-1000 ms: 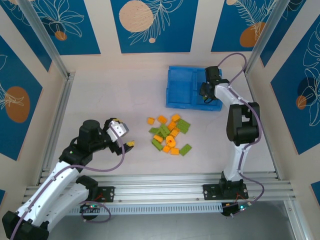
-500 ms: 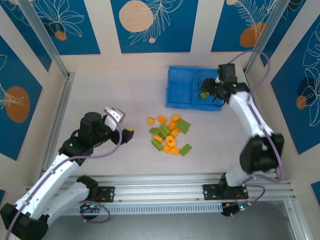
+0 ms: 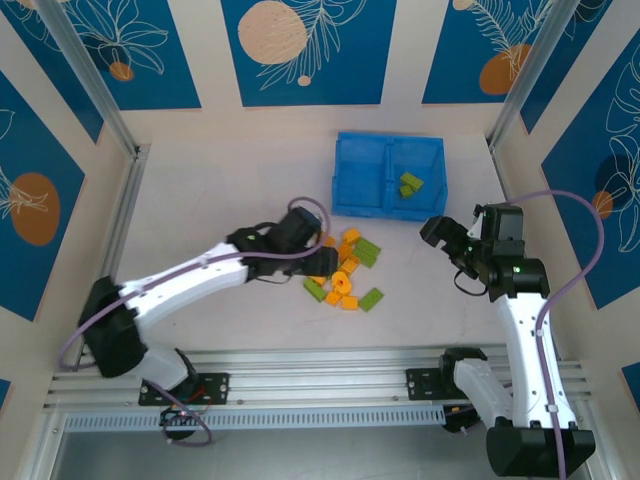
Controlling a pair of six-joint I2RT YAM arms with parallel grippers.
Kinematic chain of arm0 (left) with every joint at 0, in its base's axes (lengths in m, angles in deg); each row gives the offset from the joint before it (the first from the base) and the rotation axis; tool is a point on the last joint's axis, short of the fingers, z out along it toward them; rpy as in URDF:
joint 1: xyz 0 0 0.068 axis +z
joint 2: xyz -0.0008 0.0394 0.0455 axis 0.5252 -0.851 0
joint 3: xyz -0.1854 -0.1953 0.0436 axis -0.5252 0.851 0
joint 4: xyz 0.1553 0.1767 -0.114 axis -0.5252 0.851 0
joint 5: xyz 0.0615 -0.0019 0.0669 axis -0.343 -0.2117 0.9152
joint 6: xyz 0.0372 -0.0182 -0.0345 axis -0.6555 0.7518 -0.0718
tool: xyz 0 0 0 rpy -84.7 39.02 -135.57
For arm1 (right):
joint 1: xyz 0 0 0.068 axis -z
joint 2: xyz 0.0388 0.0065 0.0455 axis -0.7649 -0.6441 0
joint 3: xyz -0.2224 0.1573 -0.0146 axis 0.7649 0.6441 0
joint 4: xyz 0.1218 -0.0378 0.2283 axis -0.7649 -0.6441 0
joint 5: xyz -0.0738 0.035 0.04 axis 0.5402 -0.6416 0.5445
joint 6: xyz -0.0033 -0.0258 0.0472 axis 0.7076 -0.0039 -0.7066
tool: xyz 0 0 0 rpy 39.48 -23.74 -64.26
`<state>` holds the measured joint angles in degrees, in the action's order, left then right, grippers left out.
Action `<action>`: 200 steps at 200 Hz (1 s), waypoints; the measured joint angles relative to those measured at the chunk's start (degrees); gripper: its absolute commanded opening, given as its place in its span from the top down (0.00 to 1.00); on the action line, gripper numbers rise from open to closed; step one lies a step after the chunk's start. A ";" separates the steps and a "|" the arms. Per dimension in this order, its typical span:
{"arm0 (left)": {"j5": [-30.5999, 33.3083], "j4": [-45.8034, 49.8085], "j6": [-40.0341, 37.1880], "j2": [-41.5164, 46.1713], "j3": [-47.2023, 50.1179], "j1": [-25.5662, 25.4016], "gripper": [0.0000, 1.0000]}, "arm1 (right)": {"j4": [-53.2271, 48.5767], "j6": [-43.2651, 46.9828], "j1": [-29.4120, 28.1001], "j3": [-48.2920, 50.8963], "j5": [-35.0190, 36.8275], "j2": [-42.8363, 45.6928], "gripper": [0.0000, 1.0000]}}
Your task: Sort the legos into containers by color
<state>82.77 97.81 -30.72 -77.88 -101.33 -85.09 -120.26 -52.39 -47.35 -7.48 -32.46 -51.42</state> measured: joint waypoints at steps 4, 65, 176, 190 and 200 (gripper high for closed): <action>0.04 0.11 2.08 -1.66 -0.42 -0.68 0.28 | -0.07 -0.39 0.07 0.00 -0.22 0.04 0.04; 2.29 4.46 25.22 -18.47 -10.60 -5.70 0.34 | 0.11 -1.84 0.28 0.00 -0.83 -1.11 0.03; 8.24 8.41 32.48 -31.45 -20.48 -5.11 0.31 | -1.90 -0.90 0.48 -0.02 -2.25 0.13 0.03; 8.72 8.68 32.24 -31.69 -20.52 -4.94 0.40 | -2.49 -0.70 0.48 -0.13 -2.40 0.15 0.03; 9.09 9.03 31.74 -32.04 -20.52 -4.74 0.44 | -2.64 -0.70 0.48 -0.26 -2.58 0.15 0.03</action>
<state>91.86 106.83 1.02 -109.92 -121.85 -89.83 -122.90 -53.09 -46.87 -7.74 -35.04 -51.27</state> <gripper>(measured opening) 0.607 0.973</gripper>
